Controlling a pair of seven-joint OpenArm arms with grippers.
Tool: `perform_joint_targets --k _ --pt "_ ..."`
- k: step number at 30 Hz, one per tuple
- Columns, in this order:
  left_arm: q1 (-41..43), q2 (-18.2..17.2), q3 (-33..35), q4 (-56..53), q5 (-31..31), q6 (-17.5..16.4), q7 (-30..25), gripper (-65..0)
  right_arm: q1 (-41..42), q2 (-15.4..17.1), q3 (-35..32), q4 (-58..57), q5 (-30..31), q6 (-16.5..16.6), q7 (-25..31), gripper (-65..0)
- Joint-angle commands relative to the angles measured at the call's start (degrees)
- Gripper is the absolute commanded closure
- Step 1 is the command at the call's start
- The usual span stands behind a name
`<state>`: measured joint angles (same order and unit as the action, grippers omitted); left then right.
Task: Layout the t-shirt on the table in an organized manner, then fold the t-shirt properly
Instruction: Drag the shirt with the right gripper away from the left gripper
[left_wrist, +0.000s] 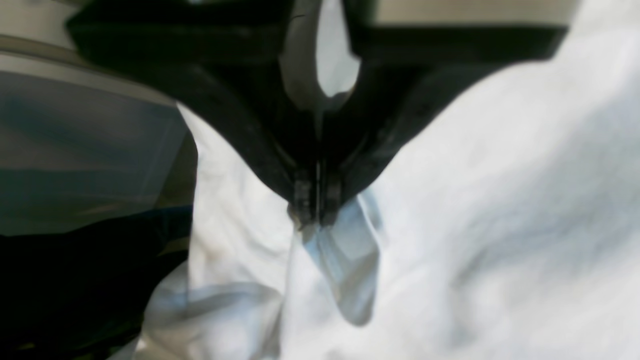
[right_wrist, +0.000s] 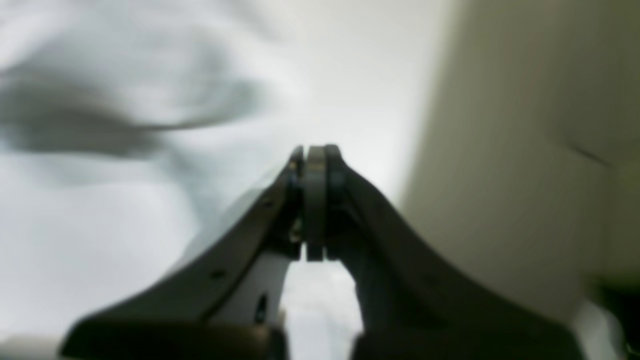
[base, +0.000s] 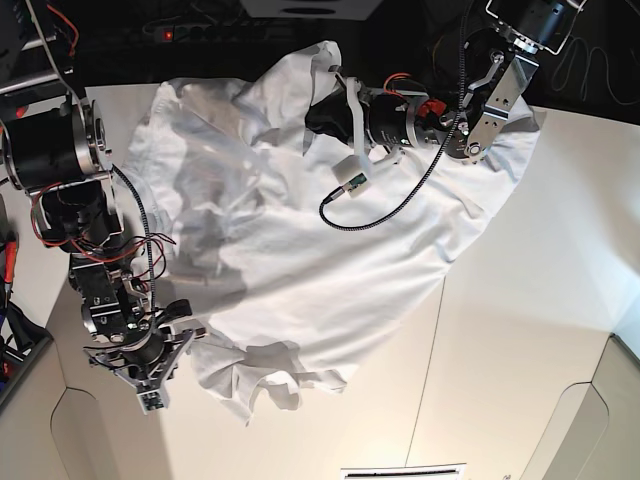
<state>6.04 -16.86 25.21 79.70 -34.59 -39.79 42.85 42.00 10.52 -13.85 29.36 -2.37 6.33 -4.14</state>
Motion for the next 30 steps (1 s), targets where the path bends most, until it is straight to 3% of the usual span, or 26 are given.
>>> perform_joint_targets --k 1,3,6,8,10,13,15,19,22,28,30 --pt "-0.17 -0.28 -0.04 0.52 0.5 -0.21 0.7 -2.6 2.75 1.27 0.28 -0.46 -0.74 -1.42 1.18 0.0" --pt "-0.17 -0.31 -0.04 0.52 0.5 -0.21 0.7 -2.6 3.76 2.64 0.28 -2.6 -1.31 -3.63 1.16 0.0" --pt "-0.2 -0.28 -0.04 0.52 0.48 -0.21 0.66 -2.6 4.17 4.35 0.28 -3.43 -1.09 -3.58 1.16 0.0" --pt "-0.33 -0.28 -0.04 0.52 0.48 -0.21 0.46 -2.6 4.17 4.96 0.31 -3.1 2.29 -2.08 1.53 0.0" --pt "-0.46 -0.28 -0.04 0.52 0.5 -0.21 -0.02 -2.6 3.96 5.09 0.63 -1.36 8.26 4.52 3.02 0.0" --pt "-0.46 -0.28 -0.04 0.52 0.5 -0.21 -0.22 -2.6 3.28 4.07 2.21 2.93 15.61 19.78 3.15 0.0" --pt "-0.48 -0.31 -0.04 0.52 0.57 -0.21 -0.13 -2.6 3.21 2.19 2.84 4.24 16.81 26.18 2.43 0.0" --pt "-0.42 -0.33 -0.04 0.52 1.11 -0.21 0.92 -2.6 2.69 -2.97 2.84 3.65 12.52 25.46 1.4 0.0" --pt "-0.22 -0.33 -0.04 0.52 0.76 -0.21 2.78 -2.6 1.01 -5.68 2.84 3.56 7.28 22.32 1.49 0.0" --pt "0.09 -1.75 -0.04 0.83 -2.6 -0.21 5.31 -2.5 -1.53 -5.66 2.84 3.15 2.51 13.44 1.57 0.0" --pt "0.72 -3.06 -0.04 1.81 -2.71 -0.21 5.46 -2.5 -1.55 -4.48 2.84 2.84 2.16 12.24 1.57 0.0"
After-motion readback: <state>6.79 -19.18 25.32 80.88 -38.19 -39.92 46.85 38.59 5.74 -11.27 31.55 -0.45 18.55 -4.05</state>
